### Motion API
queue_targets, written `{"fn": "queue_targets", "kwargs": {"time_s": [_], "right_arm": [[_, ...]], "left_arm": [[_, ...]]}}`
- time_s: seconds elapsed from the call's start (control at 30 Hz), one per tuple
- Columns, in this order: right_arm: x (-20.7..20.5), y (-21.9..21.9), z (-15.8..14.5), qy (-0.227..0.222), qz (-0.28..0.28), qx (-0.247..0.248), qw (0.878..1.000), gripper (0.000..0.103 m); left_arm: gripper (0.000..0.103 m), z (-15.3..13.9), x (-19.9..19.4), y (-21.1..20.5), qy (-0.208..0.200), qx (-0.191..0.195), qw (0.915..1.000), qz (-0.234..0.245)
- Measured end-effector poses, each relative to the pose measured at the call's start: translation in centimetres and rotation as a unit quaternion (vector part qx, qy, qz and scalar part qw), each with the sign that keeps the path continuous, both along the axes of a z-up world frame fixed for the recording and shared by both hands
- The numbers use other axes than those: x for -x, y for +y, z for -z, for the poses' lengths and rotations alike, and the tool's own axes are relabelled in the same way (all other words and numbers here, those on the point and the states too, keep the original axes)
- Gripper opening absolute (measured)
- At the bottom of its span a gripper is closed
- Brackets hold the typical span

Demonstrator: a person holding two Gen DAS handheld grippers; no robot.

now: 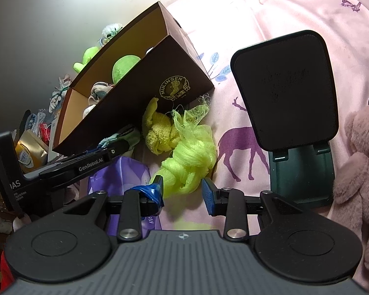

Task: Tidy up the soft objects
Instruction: 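Grasp the light blue cloth pouch with the left gripper, then lift the blue pouch and carry it over the brown box with the left gripper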

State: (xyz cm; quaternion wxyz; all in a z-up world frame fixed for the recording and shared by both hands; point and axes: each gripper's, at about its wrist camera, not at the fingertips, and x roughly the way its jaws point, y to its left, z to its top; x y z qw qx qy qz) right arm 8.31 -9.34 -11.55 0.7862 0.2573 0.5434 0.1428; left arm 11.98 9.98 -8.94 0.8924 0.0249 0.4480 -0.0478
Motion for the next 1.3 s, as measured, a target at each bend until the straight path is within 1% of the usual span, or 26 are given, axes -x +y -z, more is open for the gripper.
{"fn": "queue_targets", "kwargs": {"time_s": [0.1, 0.4, 0.67, 0.9, 1.3], "right_arm": [[0.0, 0.0, 0.0, 0.000, 0.001, -0.002, 1.000, 0.017], [0.3, 0.3, -0.1, -0.002, -0.004, -0.006, 1.000, 0.017], [0.6, 0.9, -0.4, -0.009, -0.010, -0.012, 1.000, 0.017], [0.9, 1.6, -0.9, -0.018, -0.018, -0.013, 1.000, 0.017], [1.3, 3.1, -1.7, -0.028, -0.037, -0.015, 0.999, 0.017]], "left_arm": [[0.022, -0.4, 0.2, 0.0, -0.005, 0.001, 1.0000, -0.001], [0.014, -1.2, 0.9, 0.1, -0.006, -0.004, 0.9999, -0.008], [0.012, -2.6, 2.1, 0.9, -0.017, -0.002, 0.9996, -0.023], [0.012, -4.2, 4.0, 1.8, -0.038, 0.009, 0.9987, -0.031], [0.012, -7.1, 6.5, 3.1, -0.054, 0.023, 0.9968, -0.054]]}}
